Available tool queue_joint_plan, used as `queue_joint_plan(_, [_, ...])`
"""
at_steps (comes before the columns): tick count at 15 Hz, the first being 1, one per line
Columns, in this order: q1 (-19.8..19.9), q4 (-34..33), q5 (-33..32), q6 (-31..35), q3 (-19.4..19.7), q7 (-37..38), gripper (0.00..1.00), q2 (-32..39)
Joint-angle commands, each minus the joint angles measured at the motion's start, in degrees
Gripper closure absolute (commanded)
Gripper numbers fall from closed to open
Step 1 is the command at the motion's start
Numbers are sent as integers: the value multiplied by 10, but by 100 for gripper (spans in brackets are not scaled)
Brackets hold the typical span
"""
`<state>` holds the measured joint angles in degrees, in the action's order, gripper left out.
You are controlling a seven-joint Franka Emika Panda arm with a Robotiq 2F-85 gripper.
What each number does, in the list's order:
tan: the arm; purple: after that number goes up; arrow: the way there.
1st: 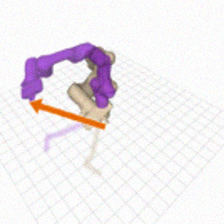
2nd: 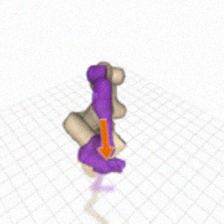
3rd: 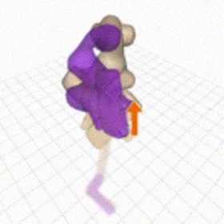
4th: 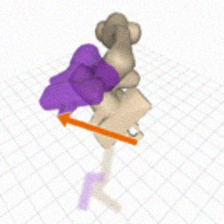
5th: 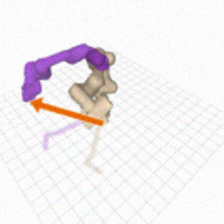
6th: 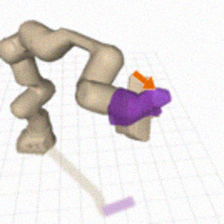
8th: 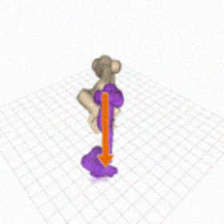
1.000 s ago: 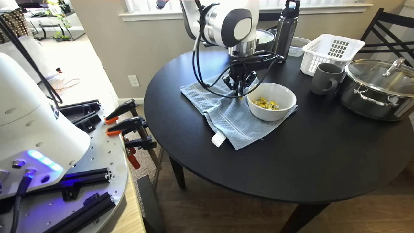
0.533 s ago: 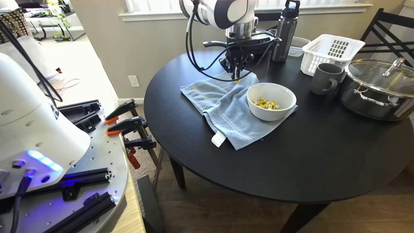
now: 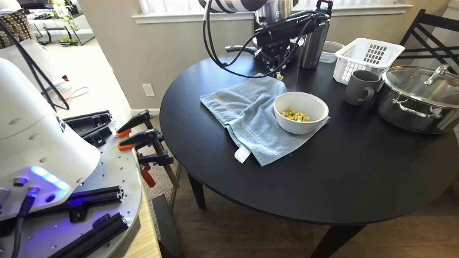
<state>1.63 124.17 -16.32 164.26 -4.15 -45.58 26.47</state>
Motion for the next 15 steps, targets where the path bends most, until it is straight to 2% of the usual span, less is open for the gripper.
queue_joint_plan(1, [-36,29,-53,19,56,74,96,-28])
queue_joint_plan(4, [-50,25,-98,25,90,122,96,-26])
queue_joint_plan(7, [-44,15,-129,35,107,143,96,-13])
queue_joint_plan(8, [-39,15,-131,37,107,146,89,-11])
queue_joint_plan(9, [-37,15,-135,39,109,149,59,-9])
queue_joint_plan(11, [-28,19,-127,37,97,144,53,-9])
queue_joint_plan(15, [-34,28,-131,42,97,152,27,-14])
